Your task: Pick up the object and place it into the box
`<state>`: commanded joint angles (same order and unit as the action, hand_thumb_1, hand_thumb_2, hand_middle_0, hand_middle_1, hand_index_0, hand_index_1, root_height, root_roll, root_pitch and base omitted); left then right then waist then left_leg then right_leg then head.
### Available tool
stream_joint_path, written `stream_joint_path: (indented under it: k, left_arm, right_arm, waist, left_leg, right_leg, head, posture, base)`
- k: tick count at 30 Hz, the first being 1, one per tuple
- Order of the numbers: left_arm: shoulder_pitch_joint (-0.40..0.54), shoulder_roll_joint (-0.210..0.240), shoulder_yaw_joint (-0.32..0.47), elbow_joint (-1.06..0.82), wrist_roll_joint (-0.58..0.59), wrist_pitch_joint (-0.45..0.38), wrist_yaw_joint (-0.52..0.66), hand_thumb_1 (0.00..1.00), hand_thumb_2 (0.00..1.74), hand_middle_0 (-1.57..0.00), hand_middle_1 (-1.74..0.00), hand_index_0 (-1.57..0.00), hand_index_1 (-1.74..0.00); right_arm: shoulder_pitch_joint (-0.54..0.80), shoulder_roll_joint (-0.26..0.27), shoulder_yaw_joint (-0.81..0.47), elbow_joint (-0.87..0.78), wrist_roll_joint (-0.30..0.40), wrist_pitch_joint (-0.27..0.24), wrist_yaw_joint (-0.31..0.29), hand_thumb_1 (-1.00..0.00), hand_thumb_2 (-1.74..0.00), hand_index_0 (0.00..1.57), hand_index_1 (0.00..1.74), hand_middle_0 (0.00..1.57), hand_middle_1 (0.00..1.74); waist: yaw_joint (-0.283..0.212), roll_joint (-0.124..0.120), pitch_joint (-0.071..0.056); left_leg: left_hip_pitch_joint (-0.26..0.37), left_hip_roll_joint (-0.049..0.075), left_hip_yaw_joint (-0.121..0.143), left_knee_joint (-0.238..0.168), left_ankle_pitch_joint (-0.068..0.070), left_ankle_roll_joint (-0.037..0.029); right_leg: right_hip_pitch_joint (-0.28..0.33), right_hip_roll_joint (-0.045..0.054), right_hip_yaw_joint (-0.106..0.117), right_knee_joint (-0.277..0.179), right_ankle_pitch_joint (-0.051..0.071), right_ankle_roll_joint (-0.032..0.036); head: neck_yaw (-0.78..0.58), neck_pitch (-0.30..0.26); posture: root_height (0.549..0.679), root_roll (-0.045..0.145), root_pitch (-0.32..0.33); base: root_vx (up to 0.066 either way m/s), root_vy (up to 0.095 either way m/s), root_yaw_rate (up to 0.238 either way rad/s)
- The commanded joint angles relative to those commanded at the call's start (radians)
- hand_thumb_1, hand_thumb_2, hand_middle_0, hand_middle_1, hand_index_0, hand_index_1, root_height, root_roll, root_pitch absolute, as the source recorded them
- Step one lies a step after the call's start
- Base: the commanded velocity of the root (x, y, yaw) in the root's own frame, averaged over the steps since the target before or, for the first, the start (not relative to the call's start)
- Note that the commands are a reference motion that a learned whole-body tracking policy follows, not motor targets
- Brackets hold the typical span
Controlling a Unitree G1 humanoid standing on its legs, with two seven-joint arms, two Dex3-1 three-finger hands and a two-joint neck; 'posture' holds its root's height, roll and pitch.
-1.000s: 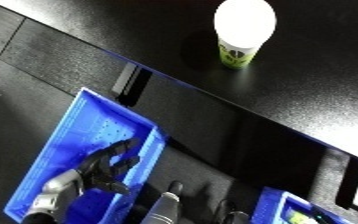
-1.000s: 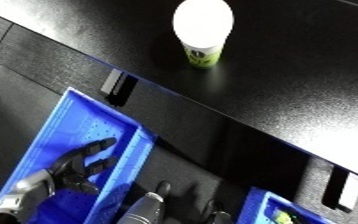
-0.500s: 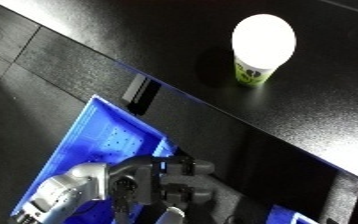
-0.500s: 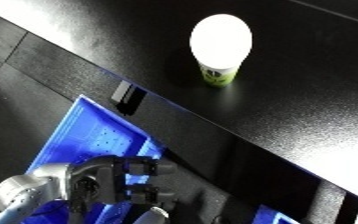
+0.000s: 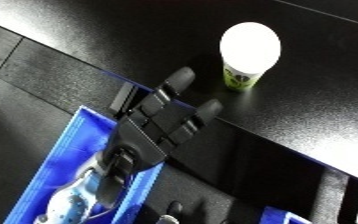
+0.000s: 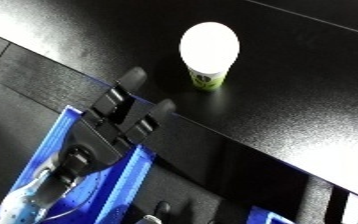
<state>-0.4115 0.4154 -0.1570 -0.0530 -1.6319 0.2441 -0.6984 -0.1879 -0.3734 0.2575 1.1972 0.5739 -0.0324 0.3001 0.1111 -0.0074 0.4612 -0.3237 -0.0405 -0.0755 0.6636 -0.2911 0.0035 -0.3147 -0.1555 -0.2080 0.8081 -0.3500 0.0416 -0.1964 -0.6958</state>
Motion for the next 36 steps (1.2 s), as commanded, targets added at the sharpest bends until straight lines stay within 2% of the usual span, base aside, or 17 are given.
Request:
stream_joint_path:
  k: [3, 6, 9, 12, 17, 23, 30, 36]
  left_arm:
    - [-0.020, -0.026, 0.033, 0.019, 0.033, -0.070, 0.070, 0.00, 0.00, 0.00, 0.00, 0.00, 0.00]
    - [-0.044, -0.029, 0.063, 0.032, 0.118, -0.173, 0.164, 0.00, 0.00, 0.00, 0.00, 0.00, 0.00]
    - [-0.064, -0.009, 0.092, 0.047, 0.286, -0.300, 0.321, 0.00, 0.00, 0.00, 0.00, 0.00, 0.00]
    - [-0.077, 0.015, 0.114, 0.066, 0.478, -0.365, 0.481, 0.00, 0.00, 0.00, 0.00, 0.00, 0.00]
    - [-0.106, 0.038, 0.107, 0.090, 0.666, -0.354, 0.608, 0.00, 0.00, 0.00, 0.00, 0.00, 0.00]
    - [-0.163, 0.059, 0.038, 0.132, 0.823, -0.314, 0.713, 0.00, 0.00, 0.00, 0.00, 0.00, 0.00]
    - [-0.250, 0.090, -0.048, 0.236, 0.902, -0.262, 0.780, 0.00, 0.00, 0.00, 0.00, 0.00, 0.00]
    - [-0.331, 0.093, -0.106, 0.321, 0.920, -0.237, 0.804, 0.00, 0.00, 0.00, 0.00, 0.00, 0.00]
  right_arm:
    - [0.000, 0.007, 0.002, 0.001, -0.008, 0.000, 0.003, 0.00, 0.00, 0.00, 0.00, 0.00, 0.00]
    - [0.001, 0.011, 0.006, -0.002, -0.010, 0.003, 0.003, 0.00, 0.00, 0.00, 0.00, 0.00, 0.00]
    - [0.007, 0.012, 0.008, -0.009, -0.014, 0.009, 0.002, 0.00, 0.00, 0.00, 0.00, 0.00, 0.00]
    - [0.014, 0.012, 0.010, -0.013, -0.018, 0.014, 0.002, 0.00, 0.00, 0.00, 0.00, 0.00, 0.00]
    - [0.008, 0.004, 0.018, -0.010, -0.013, 0.016, 0.009, 0.00, 0.00, 0.00, 0.00, 0.00, 0.00]
    - [-0.013, -0.006, 0.039, -0.013, 0.000, 0.023, 0.007, 0.00, 0.00, 0.00, 0.00, 0.00, 0.00]
    - [-0.029, -0.021, 0.056, -0.013, 0.000, 0.033, 0.008, 0.00, 0.00, 0.00, 0.00, 0.00, 0.00]
    - [-0.050, -0.023, 0.069, -0.012, 0.001, 0.042, 0.008, 0.00, 0.00, 0.00, 0.00, 0.00, 0.00]
  waist:
    - [-0.003, -0.005, -0.002]
    - [-0.008, -0.007, -0.003]
    - [-0.014, -0.007, -0.003]
    - [-0.018, -0.003, -0.003]
    - [-0.029, 0.003, -0.004]
    - [-0.052, 0.007, 0.001]
    - [-0.088, 0.009, 0.006]
    - [-0.111, 0.006, 0.012]
  left_leg:
    - [0.004, 0.003, 0.003, 0.001, -0.001, 0.0001]
    - [0.006, 0.007, 0.006, 0.003, -0.002, -0.0008]
    - [0.011, 0.010, 0.007, 0.001, -0.001, -0.0024]
    - [0.014, 0.009, 0.008, 0.000, 0.001, -0.0028]
    - [0.005, 0.008, 0.014, 0.007, 0.002, -0.0024]
    - [-0.009, 0.014, 0.028, 0.024, -0.001, 0.0009]
    - [-0.018, 0.026, 0.049, 0.043, -0.008, 0.0062]
    - [-0.032, 0.031, 0.062, 0.066, -0.018, 0.0109]
  right_leg:
    - [-0.001, 0.0006, -0.001, 0.004, -0.001, -0.0001]
    - [-0.002, 0.0013, 0.002, 0.008, -0.003, 0.0004]
    - [0.000, 0.0019, 0.004, 0.010, -0.005, 0.0001]
    - [0.001, 0.0015, 0.007, 0.014, -0.007, -0.0002]
    - [-0.013, 0.0037, 0.014, 0.026, -0.009, -0.0006]
    - [-0.034, 0.0101, 0.029, 0.039, -0.008, -0.0005]
    - [-0.054, 0.0150, 0.050, 0.050, -0.004, 0.0017]
    - [-0.077, 0.0176, 0.062, 0.063, -0.002, 0.0046]
  head:
    - [-0.006, 0.000]
    - [-0.008, 0.000]
    - [-0.003, -0.004]
    - [0.001, 0.004]
    - [0.001, 0.020]
    - [-0.008, 0.040]
    - [-0.034, 0.062]
    - [-0.041, 0.095]
  posture:
    - [0.635, 0.031, -0.075]
    - [0.634, 0.030, -0.077]
    - [0.634, 0.030, -0.080]
    - [0.633, 0.031, -0.084]
    - [0.633, 0.031, -0.083]
    - [0.631, 0.029, -0.081]
    - [0.629, 0.027, -0.082]
    - [0.627, 0.026, -0.079]
  base:
    - [0.029, -0.021, -0.044]
    - [0.030, -0.013, -0.074]
    - [0.038, 0.000, -0.066]
    - [0.036, 0.011, -0.035]
    - [0.011, 0.016, -0.059]
    - [0.007, 0.016, -0.099]
    - [0.022, 0.021, -0.091]
    - [0.023, 0.014, -0.085]
